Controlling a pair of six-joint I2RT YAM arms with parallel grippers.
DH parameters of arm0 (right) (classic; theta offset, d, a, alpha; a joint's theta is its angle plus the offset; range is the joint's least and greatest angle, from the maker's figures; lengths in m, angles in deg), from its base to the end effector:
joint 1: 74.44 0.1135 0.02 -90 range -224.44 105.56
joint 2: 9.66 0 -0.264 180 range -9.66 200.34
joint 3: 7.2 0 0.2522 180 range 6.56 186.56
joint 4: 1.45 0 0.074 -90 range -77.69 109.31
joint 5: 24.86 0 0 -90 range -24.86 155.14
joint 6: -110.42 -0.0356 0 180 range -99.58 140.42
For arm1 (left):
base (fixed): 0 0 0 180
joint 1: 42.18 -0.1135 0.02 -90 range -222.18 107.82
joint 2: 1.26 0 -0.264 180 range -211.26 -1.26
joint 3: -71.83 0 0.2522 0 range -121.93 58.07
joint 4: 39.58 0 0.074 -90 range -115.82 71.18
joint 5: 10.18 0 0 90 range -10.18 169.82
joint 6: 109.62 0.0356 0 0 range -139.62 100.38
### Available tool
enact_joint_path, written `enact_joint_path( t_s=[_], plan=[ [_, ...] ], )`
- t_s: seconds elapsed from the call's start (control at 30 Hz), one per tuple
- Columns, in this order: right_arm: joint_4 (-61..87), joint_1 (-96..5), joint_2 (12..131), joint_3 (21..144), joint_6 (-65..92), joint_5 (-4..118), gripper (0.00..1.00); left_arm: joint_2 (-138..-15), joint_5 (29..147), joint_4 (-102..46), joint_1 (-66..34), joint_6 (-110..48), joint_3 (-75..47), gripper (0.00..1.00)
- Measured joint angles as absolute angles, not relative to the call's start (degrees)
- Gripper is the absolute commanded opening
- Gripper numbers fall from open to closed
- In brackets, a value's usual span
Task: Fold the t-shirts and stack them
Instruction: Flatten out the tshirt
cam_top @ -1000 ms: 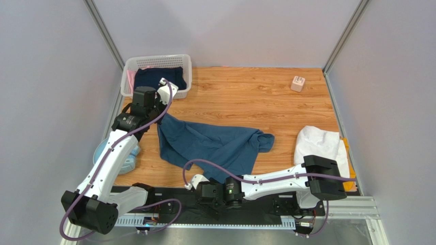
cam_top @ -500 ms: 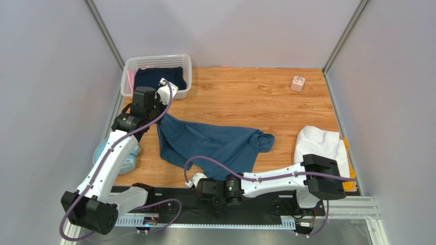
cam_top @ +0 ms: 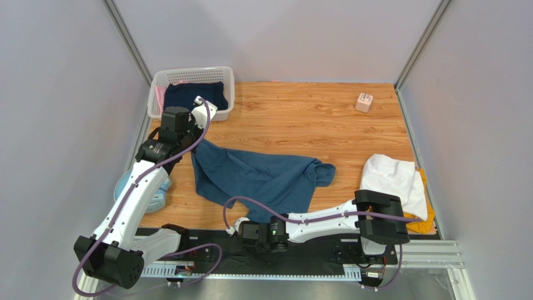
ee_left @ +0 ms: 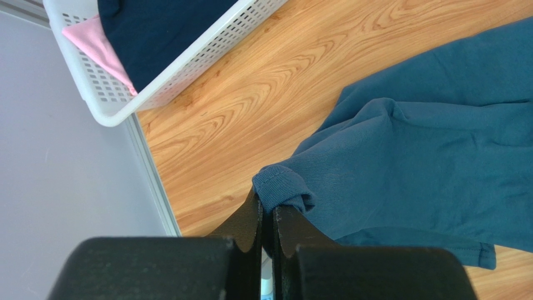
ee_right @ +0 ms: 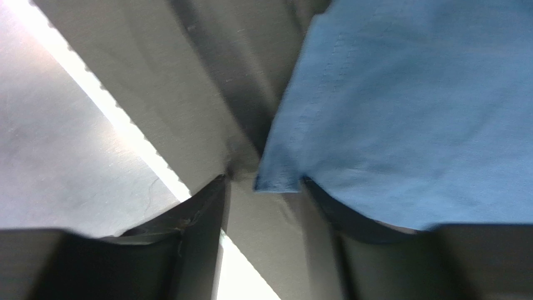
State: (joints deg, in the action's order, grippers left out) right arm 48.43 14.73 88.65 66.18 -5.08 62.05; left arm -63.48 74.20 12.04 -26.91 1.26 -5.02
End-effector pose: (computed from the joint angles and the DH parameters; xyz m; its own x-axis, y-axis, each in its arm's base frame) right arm 0.0027 0.3156 0.1627 -0.4425 -0.8708 -0.2141 -0.8953 0.4157 0.1598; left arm 0.2212 -0.0568 0.3449 -0.4758 0.4976 -0.7253 0.3813 0.8598 0.3397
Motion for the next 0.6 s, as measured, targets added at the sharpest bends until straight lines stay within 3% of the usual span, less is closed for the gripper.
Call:
enact_joint_path(
  t_s=[0.23,0.37,0.6],
  plan=[
    [48.5,14.2,88.8,66.2,-5.1,62.5,0.23,-61.8,74.8,12.0,-26.9,1.2,-4.9,0.0],
    [48.4,14.1,88.6,66.2,-4.9,62.9,0.0,-61.7,74.9,12.0,-26.9,1.2,-4.7,0.0],
    [48.5,14.0,88.3,66.2,-4.8,63.5,0.0,-61.6,75.0,12.1,-26.9,1.1,-4.5,0.0]
  ],
)
